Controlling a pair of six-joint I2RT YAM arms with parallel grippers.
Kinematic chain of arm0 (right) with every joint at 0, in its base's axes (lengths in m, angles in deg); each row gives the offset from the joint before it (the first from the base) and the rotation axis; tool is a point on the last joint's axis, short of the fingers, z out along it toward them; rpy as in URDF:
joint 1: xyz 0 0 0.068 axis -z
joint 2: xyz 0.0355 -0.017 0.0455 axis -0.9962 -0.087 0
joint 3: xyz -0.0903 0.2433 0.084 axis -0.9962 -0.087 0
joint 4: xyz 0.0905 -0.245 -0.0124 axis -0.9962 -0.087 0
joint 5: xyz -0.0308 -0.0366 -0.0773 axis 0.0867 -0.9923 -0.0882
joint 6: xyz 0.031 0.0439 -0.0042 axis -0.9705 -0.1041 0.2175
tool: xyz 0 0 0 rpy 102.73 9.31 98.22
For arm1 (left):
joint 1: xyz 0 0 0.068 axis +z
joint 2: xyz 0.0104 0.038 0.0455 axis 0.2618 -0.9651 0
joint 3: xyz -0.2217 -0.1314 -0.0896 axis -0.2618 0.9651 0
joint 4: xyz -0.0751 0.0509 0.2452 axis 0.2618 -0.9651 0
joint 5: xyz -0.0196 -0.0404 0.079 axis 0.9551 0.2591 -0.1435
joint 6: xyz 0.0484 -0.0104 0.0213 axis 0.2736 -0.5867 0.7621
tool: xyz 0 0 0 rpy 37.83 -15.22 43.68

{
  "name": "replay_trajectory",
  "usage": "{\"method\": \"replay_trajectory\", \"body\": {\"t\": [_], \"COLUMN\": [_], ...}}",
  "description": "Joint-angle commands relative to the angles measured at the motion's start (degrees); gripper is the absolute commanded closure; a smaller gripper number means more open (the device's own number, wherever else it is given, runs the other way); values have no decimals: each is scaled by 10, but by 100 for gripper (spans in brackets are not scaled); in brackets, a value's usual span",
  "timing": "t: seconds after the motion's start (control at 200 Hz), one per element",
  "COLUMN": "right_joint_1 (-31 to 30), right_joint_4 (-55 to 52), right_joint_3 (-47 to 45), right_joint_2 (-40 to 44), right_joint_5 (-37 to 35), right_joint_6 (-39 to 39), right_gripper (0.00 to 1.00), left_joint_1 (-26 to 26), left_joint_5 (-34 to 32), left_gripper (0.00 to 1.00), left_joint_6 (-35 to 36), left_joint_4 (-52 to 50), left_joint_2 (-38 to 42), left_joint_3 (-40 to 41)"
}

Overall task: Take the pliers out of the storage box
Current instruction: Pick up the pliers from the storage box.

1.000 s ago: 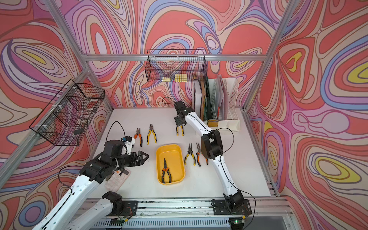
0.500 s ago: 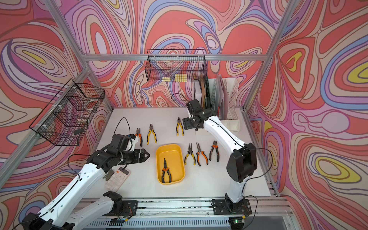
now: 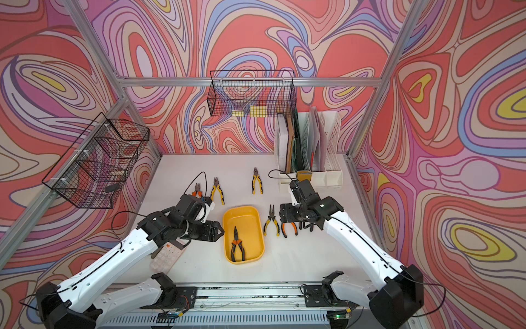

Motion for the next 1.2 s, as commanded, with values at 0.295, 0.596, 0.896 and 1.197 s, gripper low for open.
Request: {"method": "replay_trajectory", "body": {"t": [0.295, 0.596, 0.896, 1.197], "right_joint_1": [1, 2, 1, 2], "right_joint_4": [11, 18, 23, 25], "right_joint_3": [-62, -78, -88, -92], "right_joint_2": [54, 79, 84, 77], "right_joint_5": [-18, -25, -28, -26], "right_joint_6": [-29, -36, -38, -38], "right_gripper": [26, 26, 26, 26], "left_joint_1": [-113, -152, -153, -153], "left_joint_5": [-66, -79, -109, -115], "left_gripper": [31, 32, 33, 35], "left_joint_6": [-124, -130, -127, -98], "left_joint_4": [9, 32, 22, 28], "left_joint_2": [-98, -182, -226, -283], "left_joint_3": [17, -20, -35, -59]}}
